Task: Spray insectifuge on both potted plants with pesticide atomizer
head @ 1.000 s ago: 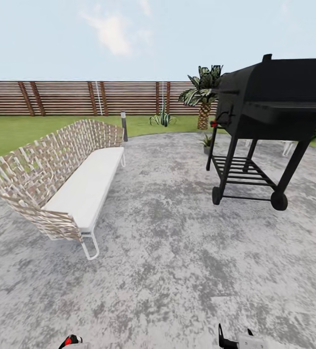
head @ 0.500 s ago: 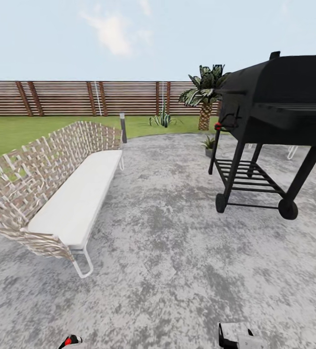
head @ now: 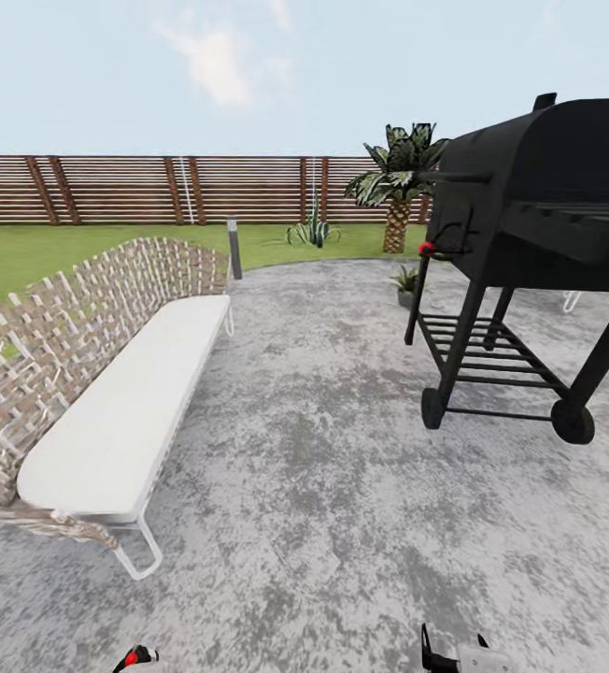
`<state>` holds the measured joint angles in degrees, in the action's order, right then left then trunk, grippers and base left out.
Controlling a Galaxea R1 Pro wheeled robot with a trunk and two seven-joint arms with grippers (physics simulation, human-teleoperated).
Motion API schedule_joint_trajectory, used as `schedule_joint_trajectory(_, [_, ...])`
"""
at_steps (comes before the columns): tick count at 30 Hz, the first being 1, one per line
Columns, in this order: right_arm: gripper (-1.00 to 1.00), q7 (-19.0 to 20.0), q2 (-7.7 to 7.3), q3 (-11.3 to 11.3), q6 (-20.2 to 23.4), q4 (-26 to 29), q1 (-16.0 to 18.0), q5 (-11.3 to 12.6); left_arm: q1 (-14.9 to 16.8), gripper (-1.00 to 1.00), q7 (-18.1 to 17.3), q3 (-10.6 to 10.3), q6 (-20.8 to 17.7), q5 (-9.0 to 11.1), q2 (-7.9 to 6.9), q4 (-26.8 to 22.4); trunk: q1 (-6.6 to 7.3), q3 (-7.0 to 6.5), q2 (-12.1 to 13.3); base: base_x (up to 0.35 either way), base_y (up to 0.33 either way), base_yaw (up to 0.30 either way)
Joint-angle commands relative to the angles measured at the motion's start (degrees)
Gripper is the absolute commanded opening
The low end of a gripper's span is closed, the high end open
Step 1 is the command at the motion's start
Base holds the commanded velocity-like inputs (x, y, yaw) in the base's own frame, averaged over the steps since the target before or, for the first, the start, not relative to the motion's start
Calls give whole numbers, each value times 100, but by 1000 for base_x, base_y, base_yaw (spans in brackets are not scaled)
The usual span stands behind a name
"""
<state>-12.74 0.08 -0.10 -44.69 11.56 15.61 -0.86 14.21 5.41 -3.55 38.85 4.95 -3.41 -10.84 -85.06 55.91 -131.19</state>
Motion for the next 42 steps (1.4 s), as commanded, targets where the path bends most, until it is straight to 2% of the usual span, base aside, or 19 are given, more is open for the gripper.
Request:
schedule_joint_trajectory(1, [100, -18, 1, 1, -14, -4, 3, -13, 3, -100, 13, -41, 17, 50, -2, 2, -2, 5, -2, 339, -1, 0])
schedule_joint_trajectory(42, [100, -1, -8, 19, -22, -5, 3, -28, 3, -100, 13, -41, 14, 50, 6, 4, -2, 5, -2, 334, -75, 0])
